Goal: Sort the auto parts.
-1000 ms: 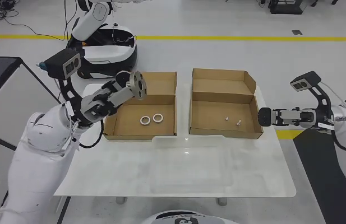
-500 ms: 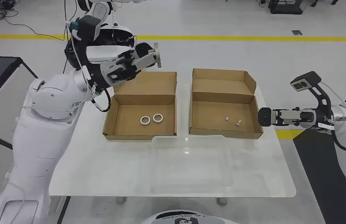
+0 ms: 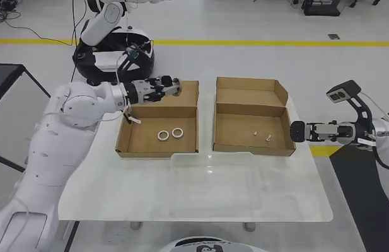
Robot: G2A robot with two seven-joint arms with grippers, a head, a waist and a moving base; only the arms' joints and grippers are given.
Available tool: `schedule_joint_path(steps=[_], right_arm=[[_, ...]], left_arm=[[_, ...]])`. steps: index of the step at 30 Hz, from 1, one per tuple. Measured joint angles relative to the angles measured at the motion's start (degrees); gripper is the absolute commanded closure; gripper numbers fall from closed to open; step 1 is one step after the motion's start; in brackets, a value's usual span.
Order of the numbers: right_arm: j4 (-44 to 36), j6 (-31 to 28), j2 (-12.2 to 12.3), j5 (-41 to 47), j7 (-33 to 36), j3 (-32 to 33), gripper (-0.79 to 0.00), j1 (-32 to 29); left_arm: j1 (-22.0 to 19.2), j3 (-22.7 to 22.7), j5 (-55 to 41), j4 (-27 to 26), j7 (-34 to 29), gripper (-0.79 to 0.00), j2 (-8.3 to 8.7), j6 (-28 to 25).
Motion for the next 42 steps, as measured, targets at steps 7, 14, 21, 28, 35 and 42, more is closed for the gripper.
schedule_joint_path(steps=[7,14,21,28,35,42], right_arm=[[0.0,0.0,0.0,0.0,0.0,0.0,-0.785,0.0],[0.0,0.0,0.0,0.0,0.0,0.0,-0.785,0.0],[0.0,0.0,0.0,0.0,0.0,0.0,-0.785,0.0],[0.0,0.0,0.0,0.0,0.0,0.0,-0.785,0.0],[0.0,0.0,0.0,0.0,0.0,0.0,-0.785,0.0],[0.0,0.0,0.0,0.0,0.0,0.0,-0.785,0.0]], left_arm=[[-3.95,4.3,13.61,4.38,-6.45,0.0,-0.1,-0.52],[-5.23,9.55,25.1,9.11,-11.2,0.0,-0.34,-3.55],[-5.08,13.45,31.45,15.28,-9.84,0.0,-1.02,-3.49],[-6.33,17.64,40.86,18.76,-10.66,0.0,-1.68,-5.04],[-7.39,20.52,41.09,21.55,-9.34,0.0,-3.04,-5.79],[-8.12,22.23,40.32,24.26,-8.96,0.0,-4.13,-5.58]])
